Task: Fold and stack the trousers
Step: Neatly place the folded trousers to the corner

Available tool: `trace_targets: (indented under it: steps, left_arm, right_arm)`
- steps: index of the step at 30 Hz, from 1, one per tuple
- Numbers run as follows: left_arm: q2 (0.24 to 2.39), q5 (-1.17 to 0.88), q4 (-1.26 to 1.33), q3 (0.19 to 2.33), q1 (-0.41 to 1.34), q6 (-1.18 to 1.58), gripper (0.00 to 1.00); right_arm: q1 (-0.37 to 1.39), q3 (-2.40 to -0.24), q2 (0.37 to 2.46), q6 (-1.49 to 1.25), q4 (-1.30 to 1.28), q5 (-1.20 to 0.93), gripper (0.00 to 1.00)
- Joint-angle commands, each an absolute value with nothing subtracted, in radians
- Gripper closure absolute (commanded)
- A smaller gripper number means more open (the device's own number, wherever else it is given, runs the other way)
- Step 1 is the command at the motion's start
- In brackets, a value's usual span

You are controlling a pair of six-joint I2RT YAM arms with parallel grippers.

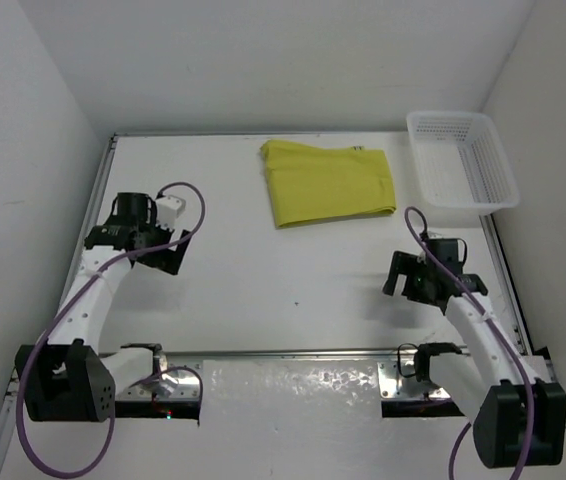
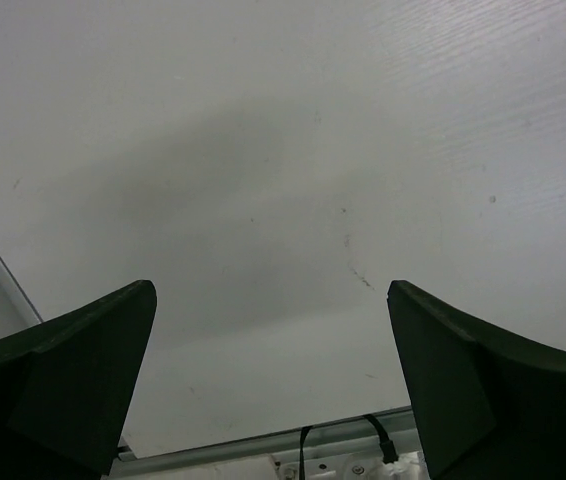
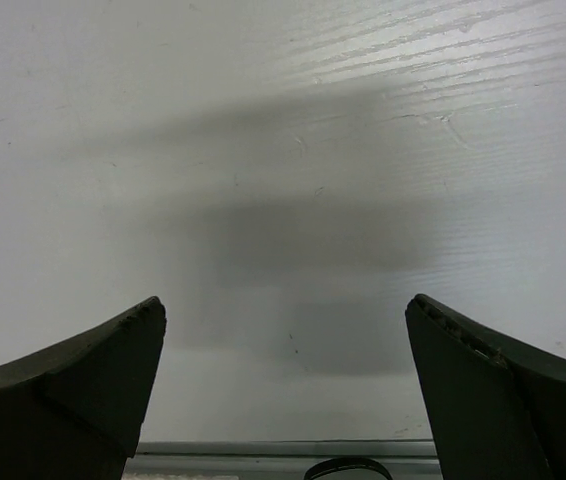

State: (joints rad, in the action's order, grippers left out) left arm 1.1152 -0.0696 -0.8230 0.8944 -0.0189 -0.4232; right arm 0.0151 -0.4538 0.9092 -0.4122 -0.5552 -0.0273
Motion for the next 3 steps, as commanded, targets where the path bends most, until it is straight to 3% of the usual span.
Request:
trace_targets:
  steps: [1, 3]
  left_arm:
    - [1.08, -0.034, -0.782, 0.861, -0.028, -0.445, 0.0]
    - [1.072, -0.028, -0.778, 0.845, -0.028, -0.445, 0.0]
  right_arm:
    - [0.011, -0.43, 0.865, -0.399, -0.523, -0.032, 0.01]
    - [0.011, -0.422, 0.824, -0.4, -0.499, -0.034, 0.01]
